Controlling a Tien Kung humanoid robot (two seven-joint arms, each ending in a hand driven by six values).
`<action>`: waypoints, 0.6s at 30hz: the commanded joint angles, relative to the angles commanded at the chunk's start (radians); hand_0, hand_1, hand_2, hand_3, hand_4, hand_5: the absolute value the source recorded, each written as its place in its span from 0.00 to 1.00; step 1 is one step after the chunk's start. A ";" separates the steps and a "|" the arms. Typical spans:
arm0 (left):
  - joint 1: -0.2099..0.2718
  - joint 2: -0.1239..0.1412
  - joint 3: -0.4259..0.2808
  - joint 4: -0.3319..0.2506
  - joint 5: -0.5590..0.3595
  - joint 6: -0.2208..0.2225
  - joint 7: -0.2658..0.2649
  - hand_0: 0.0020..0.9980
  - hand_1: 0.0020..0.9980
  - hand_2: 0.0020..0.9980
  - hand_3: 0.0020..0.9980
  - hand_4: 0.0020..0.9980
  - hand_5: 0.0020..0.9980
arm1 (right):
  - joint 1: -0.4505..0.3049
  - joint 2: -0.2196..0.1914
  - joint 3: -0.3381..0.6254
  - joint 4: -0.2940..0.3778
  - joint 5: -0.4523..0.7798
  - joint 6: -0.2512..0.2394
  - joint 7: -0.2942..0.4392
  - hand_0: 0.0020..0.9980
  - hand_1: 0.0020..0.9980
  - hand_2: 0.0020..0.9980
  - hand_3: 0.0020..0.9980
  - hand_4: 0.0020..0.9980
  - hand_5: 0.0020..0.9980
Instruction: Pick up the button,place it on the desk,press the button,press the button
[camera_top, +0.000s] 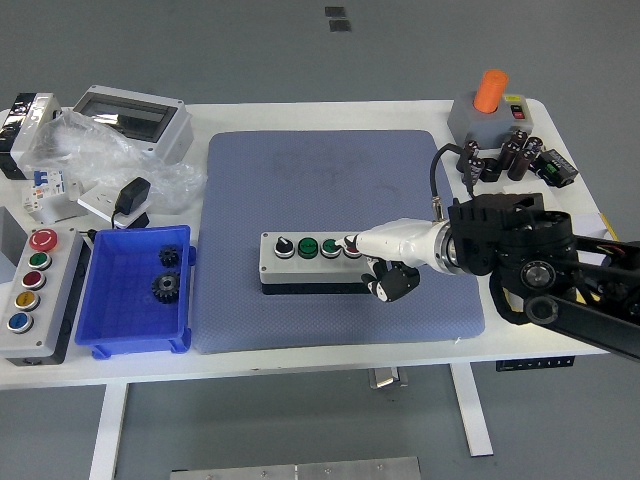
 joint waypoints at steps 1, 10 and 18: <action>0.000 0.000 0.000 0.000 0.000 0.000 0.000 0.60 0.58 0.56 0.56 0.10 0.00 | 0.000 0.002 -0.001 -0.011 -0.001 -0.001 0.000 0.56 0.53 0.32 1.00 0.21 0.04; 0.001 -0.001 0.003 0.000 -0.003 -0.003 -0.004 0.60 0.58 0.56 0.56 0.10 0.00 | -0.006 0.010 -0.014 -0.085 -0.002 -0.004 0.000 0.56 0.52 0.32 1.00 0.22 0.04; 0.000 0.001 0.018 0.000 -0.021 -0.005 -0.017 0.60 0.58 0.56 0.56 0.10 0.00 | -0.008 0.012 -0.037 -0.095 -0.005 0.014 0.000 0.55 0.51 0.32 1.00 0.23 0.04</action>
